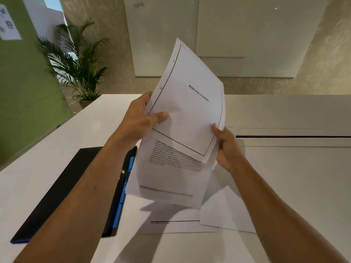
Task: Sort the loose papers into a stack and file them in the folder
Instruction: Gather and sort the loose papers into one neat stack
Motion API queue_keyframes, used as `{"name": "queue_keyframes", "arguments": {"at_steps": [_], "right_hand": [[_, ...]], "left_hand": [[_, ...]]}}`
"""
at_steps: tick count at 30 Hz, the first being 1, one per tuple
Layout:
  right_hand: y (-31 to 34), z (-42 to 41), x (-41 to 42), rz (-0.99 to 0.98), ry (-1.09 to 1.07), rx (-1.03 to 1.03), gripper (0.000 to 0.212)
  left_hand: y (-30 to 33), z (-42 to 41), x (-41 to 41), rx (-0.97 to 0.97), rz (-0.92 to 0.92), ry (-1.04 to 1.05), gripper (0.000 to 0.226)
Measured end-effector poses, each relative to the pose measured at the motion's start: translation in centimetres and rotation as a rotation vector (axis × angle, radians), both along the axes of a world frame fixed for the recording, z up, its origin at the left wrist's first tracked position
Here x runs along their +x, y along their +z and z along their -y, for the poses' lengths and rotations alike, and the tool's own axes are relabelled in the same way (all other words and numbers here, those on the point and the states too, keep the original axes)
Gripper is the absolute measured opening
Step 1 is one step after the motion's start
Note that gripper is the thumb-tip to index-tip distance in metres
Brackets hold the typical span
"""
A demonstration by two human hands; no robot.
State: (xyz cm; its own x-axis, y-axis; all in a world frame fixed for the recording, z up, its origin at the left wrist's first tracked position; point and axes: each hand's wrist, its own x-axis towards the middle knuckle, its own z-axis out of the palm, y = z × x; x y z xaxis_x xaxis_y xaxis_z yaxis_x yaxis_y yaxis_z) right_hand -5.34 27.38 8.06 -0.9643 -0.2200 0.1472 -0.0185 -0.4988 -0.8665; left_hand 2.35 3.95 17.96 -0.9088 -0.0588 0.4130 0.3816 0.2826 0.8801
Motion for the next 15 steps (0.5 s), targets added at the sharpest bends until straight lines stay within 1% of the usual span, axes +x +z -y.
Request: {"name": "queue_keyframes", "arguments": {"at_steps": [2, 4, 7, 10, 12, 15], "right_hand": [[2.0, -0.3, -0.2, -0.139, -0.074, 0.073, 0.024], [4.0, -0.8, -0.3, -0.311, -0.129, 0.159, 0.027], [6.5, -1.5, -0.1, -0.484, -0.205, 0.252, 0.034], [7.4, -2.4, -0.1, -0.537, -0.229, 0.302, 0.037], [7.2, -3.0, -0.2, -0.533, -0.199, 0.329, 0.035], [5.8, -3.4, -0.6, -0.488, -0.163, 0.395, 0.039]], "left_hand": [[-0.5, 0.3, -0.4, -0.019, -0.031, 0.082, 0.042], [-0.8, 0.4, -0.6, 0.008, -0.072, 0.142, 0.041], [-0.7, 0.0, -0.4, 0.071, -0.165, 0.156, 0.039], [-1.0, -0.3, -0.4, 0.076, -0.21, 0.121, 0.042], [-1.6, -0.3, -0.6, 0.075, -0.173, 0.078, 0.046], [-3.0, -0.4, -1.1, 0.075, -0.09, 0.049, 0.05]]}}
